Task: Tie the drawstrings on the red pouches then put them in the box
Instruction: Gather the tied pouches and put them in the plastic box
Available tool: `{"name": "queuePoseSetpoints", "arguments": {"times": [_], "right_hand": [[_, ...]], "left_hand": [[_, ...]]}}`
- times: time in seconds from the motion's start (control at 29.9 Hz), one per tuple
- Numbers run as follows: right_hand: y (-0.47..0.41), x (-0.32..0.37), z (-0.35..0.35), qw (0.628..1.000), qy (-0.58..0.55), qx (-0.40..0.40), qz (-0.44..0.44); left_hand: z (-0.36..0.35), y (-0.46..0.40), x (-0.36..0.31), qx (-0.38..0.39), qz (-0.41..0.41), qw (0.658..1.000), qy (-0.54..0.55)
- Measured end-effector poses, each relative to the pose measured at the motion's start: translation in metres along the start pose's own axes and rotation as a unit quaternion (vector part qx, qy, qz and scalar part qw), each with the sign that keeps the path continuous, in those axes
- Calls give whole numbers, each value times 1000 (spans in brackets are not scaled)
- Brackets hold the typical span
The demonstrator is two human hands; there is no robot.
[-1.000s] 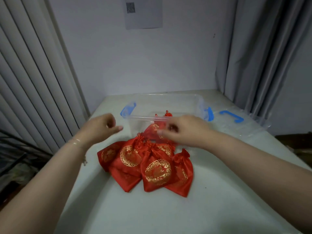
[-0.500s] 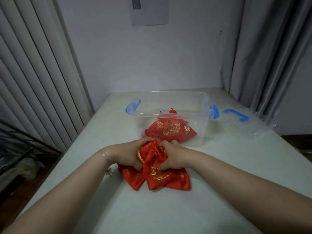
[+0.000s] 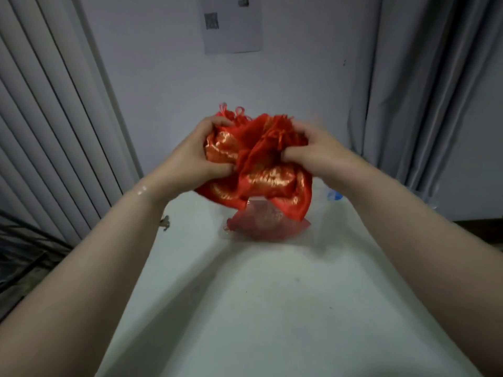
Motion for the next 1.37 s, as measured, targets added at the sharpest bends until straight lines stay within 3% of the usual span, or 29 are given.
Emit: {"name": "queuePoseSetpoints", "arguments": {"times": [0.1,0.2,0.33,0.4,0.5,0.6,0.67,0.8,0.97,1.2,1.37], "right_hand": [[-28,0,34,994,22,-108,20],[-42,-16,48,979,132,-153,14],[-43,-44,35,939,339,-15,-59],[-35,-49,31,923,376,58,-64],[-31,-51,47,927,369,39,-48],[-27,-62,85,943,306,-125,-24],[-16,-85,115,925,309,-212,-52],[8,-158,147,870,430,-136,-201],[34,-195,157,803,517,-84,-285],[33,-199,161,790,543,-100,-266],[18,-170,167,827,457,-274,-181]], "left_hand": [[-2,-30,1,-107,-7,993,-54],[-18,-52,15,-82,-3,988,-134],[-52,-59,37,64,35,984,-164],[-57,-56,47,74,43,982,-169],[-54,-51,53,47,37,976,-208],[-57,-38,63,82,32,969,-231],[-59,-29,68,102,32,967,-229],[-59,-18,67,105,24,977,-184],[-65,-13,60,55,32,932,-356],[-73,-13,50,-2,49,927,-371],[-77,-11,55,13,36,919,-393]]}}
Point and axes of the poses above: each hand's wrist, its own y-axis away from the middle knuckle, its own z-axis out of the back of the hand, x = y × z, the point moved 5 cm from there along -y, towards the middle knuckle, and after that the axes turned 11 degrees about -y, right-handed, at the moved point
